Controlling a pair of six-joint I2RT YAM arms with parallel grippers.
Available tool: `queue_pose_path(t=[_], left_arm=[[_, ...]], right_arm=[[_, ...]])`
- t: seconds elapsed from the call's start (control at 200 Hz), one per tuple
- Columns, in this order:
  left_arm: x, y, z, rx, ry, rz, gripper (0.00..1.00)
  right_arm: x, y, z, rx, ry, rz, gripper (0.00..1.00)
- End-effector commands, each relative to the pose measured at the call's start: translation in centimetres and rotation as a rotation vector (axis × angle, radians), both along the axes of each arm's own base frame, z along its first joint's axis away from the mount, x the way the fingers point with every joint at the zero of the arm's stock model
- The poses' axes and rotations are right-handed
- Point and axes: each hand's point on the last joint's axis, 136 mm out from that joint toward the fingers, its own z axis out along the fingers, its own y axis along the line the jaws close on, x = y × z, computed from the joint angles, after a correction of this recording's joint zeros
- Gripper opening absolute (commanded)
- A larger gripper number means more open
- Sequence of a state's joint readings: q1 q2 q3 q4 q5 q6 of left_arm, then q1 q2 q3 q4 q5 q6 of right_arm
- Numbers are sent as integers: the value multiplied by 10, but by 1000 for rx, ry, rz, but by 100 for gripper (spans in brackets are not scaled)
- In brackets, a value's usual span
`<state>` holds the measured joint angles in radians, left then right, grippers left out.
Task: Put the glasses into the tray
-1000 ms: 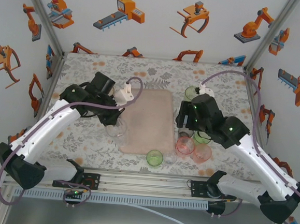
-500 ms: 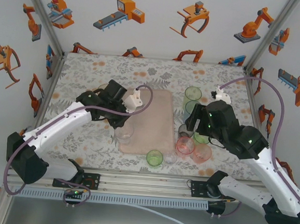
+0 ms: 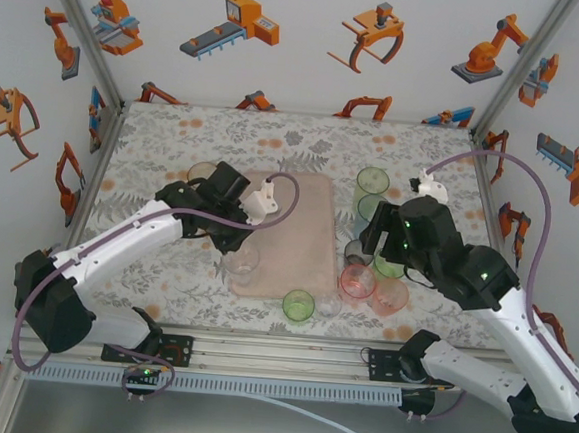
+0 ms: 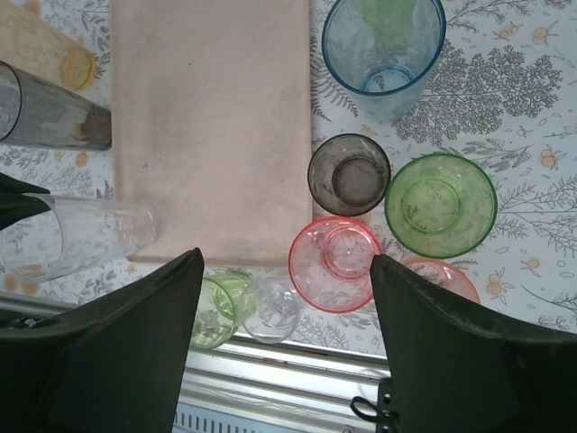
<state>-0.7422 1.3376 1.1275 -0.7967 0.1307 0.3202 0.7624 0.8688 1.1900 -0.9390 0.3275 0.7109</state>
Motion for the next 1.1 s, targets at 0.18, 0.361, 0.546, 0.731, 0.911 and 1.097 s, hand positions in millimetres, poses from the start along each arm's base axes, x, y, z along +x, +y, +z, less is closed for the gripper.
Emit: queue_pose_path(t=[0.18, 0.361, 0.546, 0.731, 0.911, 1.097], left_arm=[[-4, -5, -9, 4, 29, -6, 5], [-5, -4, -16, 19, 35, -10, 7], [-4, -4, -18, 26, 32, -8, 11], [-5, -3, -17, 24, 30, -7, 21], [-5, -1, -13, 25, 15, -9, 32], [-5, 1, -12, 30, 10, -10, 43]], right_arm=[[0, -8, -13, -34, 19, -32, 69], [1, -8, -15, -38, 20, -33, 70], [1, -8, -19, -42, 22, -34, 70], [1, -7, -23, -47, 27, -34, 71], [2, -7, -23, -54, 26, -37, 72], [3, -8, -24, -59, 25, -39, 72]])
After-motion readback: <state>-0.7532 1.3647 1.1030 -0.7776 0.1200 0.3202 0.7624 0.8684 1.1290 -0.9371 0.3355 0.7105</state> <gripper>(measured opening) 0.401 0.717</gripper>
